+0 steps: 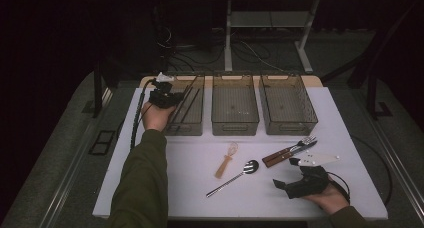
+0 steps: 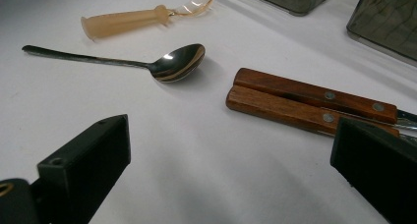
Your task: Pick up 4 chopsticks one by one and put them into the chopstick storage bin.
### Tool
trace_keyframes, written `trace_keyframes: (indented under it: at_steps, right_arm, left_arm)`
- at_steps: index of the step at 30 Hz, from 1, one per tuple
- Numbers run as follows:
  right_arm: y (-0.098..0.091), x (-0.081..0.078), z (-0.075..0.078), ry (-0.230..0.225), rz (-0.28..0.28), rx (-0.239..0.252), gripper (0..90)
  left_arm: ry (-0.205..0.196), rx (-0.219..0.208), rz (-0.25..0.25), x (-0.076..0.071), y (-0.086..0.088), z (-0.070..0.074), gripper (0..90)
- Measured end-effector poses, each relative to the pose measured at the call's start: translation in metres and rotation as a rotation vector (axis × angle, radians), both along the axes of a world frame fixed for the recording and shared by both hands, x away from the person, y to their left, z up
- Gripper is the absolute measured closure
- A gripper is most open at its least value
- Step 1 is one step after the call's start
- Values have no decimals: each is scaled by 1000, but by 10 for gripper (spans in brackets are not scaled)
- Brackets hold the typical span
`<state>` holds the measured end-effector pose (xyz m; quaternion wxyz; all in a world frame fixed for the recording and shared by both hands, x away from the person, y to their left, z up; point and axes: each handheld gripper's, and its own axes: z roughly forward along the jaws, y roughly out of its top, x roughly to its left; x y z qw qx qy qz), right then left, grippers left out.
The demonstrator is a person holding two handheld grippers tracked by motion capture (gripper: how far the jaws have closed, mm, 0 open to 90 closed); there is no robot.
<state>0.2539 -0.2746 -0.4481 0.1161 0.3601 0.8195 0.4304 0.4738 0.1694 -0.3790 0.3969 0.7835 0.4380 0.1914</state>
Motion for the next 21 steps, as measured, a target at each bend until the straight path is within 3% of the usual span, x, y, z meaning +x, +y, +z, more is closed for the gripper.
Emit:
trace_keyframes:
  at_steps: [7, 9, 13, 21]
  right_arm:
    - [0, 0, 0, 1, 1, -1, 14]
    - [0, 0, 0, 1, -1, -1, 14]
    - [0, -1, 0, 1, -1, 0, 14]
    - [0, 0, 0, 1, -2, -3, 14]
  left_arm:
    - [6, 18, 16, 0, 0, -3, 833]
    - [3, 21, 27, -1, -1, -3, 710]
    - [0, 31, 18, -2, -1, -2, 601]
    - [9, 25, -29, -11, 1, 4, 453]
